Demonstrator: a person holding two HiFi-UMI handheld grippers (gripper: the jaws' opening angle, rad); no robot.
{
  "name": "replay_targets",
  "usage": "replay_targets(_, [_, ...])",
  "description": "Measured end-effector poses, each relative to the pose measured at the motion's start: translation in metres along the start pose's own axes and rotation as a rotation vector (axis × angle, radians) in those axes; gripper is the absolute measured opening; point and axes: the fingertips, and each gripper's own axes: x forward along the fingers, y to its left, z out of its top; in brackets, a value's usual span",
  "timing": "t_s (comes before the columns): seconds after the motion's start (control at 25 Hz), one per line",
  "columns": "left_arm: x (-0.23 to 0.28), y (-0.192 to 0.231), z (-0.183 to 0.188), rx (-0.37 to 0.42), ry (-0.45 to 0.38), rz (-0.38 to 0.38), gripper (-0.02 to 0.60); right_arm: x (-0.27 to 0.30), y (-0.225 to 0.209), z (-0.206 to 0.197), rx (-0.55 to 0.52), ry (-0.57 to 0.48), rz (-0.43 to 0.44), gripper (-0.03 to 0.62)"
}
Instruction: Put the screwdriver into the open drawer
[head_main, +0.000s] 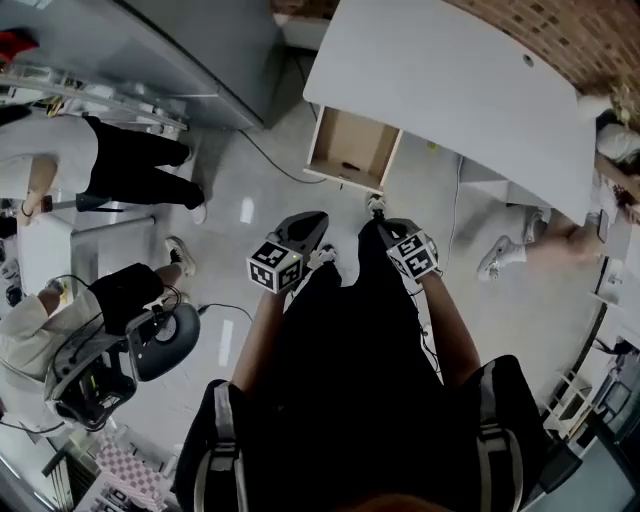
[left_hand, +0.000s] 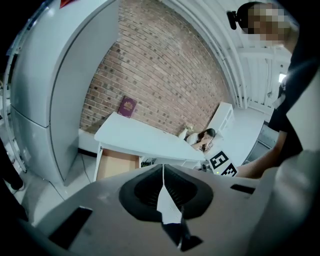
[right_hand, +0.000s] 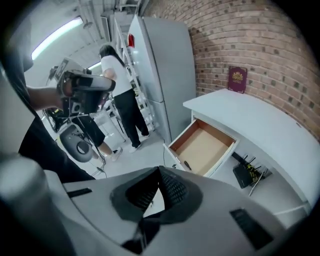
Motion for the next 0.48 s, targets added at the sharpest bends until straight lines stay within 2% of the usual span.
replay_targets(0.2, [-0.022,-0.017,-0.004,0.041,0.005,-0.045,0.020,-0.025,0.035,0.019,0.023,-0.104,-0.029,0.057])
replay_targets(0.48, [-0.046,-0.029,-0.002,0.113,0.008,-0.112,0.020,-0.044,0.075,0.030,0.016,-0.181,-0.086,0.057])
